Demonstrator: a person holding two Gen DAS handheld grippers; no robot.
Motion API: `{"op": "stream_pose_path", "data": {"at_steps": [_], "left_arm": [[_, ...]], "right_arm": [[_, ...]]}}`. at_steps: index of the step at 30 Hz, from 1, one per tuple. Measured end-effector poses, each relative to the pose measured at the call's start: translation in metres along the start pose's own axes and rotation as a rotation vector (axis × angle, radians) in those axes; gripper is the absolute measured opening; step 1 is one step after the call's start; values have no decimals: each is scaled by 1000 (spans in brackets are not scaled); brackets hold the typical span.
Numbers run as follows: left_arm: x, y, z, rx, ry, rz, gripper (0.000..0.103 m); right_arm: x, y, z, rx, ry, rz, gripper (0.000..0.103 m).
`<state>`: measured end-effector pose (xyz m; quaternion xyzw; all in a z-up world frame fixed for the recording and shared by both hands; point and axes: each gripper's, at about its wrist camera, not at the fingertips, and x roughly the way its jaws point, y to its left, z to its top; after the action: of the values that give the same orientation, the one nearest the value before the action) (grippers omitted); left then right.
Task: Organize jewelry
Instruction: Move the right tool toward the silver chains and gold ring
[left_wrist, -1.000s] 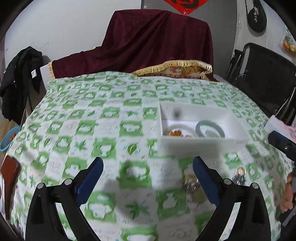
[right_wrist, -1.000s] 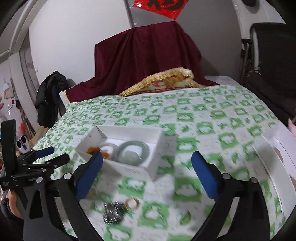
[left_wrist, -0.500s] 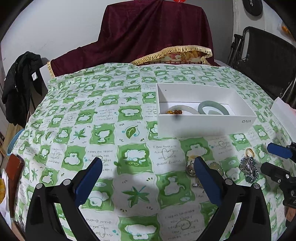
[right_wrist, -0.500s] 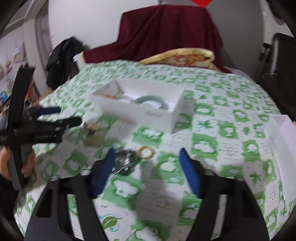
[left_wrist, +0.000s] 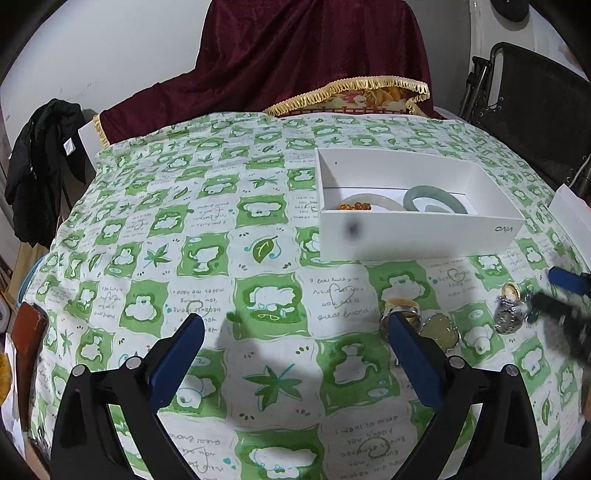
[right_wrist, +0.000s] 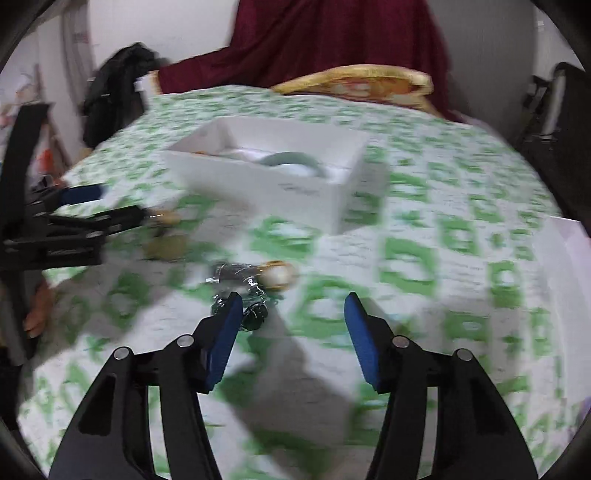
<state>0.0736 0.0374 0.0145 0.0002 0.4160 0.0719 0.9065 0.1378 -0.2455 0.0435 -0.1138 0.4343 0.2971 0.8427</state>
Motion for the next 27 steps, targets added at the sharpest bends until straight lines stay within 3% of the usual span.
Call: {"op": "stream_pose_path", "data": {"at_steps": [6,11,18,23,27], "left_arm": [[-2,5,1,-20,-4,-1,100],[-1,5,1,-19,-2,1,100],[-1,3,1,-8,-3,14,100],[-2,4,1,-7,-2,15,100],[-3,5,1,-16,-5,15,100]], "right_arm": [[-11,-41,1,152,-63,-64,55],[-22,-41,3,154,-118,-22,55],[2,-15,1,34,1,6,55],[-3,-62,0,198,-20,-133,58],[-21,-81,-1,300,-99,-30,58]]}}
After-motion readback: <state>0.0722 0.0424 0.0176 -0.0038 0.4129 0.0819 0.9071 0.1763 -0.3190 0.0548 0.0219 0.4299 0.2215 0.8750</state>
